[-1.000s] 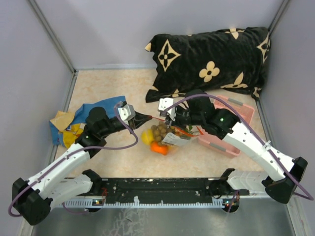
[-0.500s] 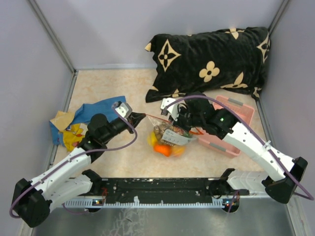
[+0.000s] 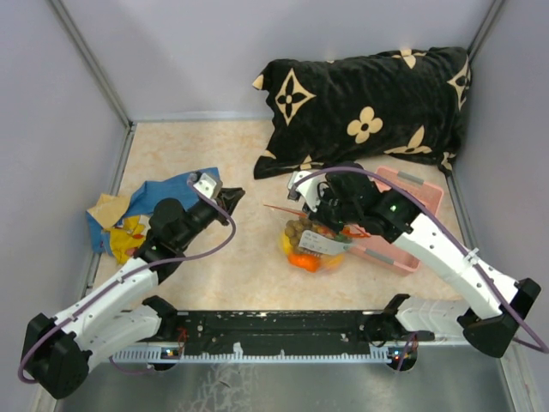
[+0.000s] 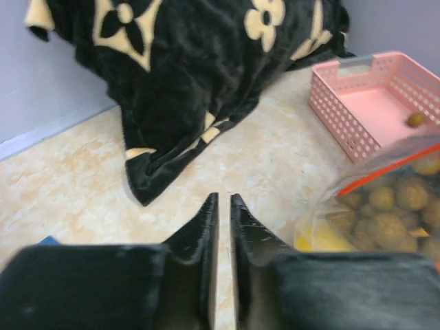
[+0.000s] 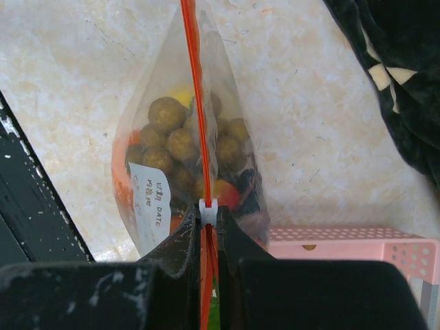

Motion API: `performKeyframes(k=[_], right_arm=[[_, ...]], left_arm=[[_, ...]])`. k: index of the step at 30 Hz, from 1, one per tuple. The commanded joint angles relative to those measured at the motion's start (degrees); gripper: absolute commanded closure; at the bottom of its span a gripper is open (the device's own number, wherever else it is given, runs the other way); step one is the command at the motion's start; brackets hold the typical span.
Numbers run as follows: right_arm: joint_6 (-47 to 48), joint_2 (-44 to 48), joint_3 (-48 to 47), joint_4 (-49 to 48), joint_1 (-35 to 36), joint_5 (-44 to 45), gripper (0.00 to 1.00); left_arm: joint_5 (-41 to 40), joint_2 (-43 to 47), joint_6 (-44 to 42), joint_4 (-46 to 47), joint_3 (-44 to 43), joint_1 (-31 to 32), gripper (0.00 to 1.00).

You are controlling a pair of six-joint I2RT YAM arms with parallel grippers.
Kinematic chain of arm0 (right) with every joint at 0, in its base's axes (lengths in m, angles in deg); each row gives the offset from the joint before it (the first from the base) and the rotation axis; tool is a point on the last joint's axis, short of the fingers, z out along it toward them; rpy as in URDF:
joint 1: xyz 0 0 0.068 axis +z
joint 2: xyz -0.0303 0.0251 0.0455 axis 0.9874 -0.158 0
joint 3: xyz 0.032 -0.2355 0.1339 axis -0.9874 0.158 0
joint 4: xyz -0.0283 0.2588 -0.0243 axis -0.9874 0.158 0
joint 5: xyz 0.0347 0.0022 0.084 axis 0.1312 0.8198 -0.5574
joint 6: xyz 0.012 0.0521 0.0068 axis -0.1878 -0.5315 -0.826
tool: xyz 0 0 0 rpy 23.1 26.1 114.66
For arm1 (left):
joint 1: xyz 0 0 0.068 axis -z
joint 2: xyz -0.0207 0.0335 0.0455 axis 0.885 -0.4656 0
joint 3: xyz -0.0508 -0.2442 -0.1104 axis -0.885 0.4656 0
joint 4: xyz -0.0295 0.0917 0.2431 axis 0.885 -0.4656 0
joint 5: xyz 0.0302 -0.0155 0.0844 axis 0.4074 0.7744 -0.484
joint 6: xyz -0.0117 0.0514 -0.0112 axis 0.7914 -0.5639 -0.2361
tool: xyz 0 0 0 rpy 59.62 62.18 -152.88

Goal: Place the food in the zip-top bag and seal the zipper
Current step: Zip the zipper food storage bag at the center of the board.

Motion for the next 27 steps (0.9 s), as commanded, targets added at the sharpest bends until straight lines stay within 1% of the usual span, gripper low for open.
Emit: performKeyframes(k=[1,3,5,7,10,12,13,17,21,24,27], right_arm=[[0.24,-0.38,-4.28,-3.23,-0.23,-1.61,1.0],[0.85,-1.73,-5.57,-2.78,-0.23,-1.84,1.0],[1.32,-2.67,-6.55,-2.74,-0.22,-2.12,1.0],[1.74,-3.4,-7.4,-2.74,-0.23,-2.79,1.0],[2.4,-4.54,-7.94,-2.62,-0.1,-3.66,1.0],[2.76,-5.08,-7.91,-2.86,-0.12,-4.2,1.0],[2.94,-5.43,-7.95,-3.08,-0.14,-4.4,1.0],[3.35,-6.23,-8.24,-3.77,-0.14,-5.59,1.0],[3.8,-7.01,-9.02,-3.88,-0.1,-6.31,1.0],[3.93,-7.36,-9.25,-4.0,-0.04,-6.79,1.0],[4.04,-7.39,-9.02,-4.22,-0.05,-7.3,1.0]], left_arm=[[11.7,-1.1,-2.1,0.58,-3.22,-0.1,0.78],[18.15,-2.51,-4.01,-1.29,-5.69,-0.1,0.67],[25.08,-4.54,-5.95,-3.72,-8.52,-0.03,0.61],[30.49,-6.6,-7.4,-6.81,-11.36,0.12,0.58],[32.99,-8.62,-10.85,-11.54,-14.94,0.87,0.54],[34.69,-9.6,-13.44,-15.07,-17.04,1.28,0.45],[36.29,-10.28,-14.63,-16.73,-18.11,1.39,0.43],[40.57,-14.77,-17.83,-22.73,-22.92,2.79,0.42],[40.25,-19.75,-20.85,-27.06,-26.17,5.71,0.42],[40.11,-22.16,-22.3,-28.13,-27.48,7.36,0.42],[40.27,-23.24,-22.76,-27.39,-27.58,7.64,0.44]])
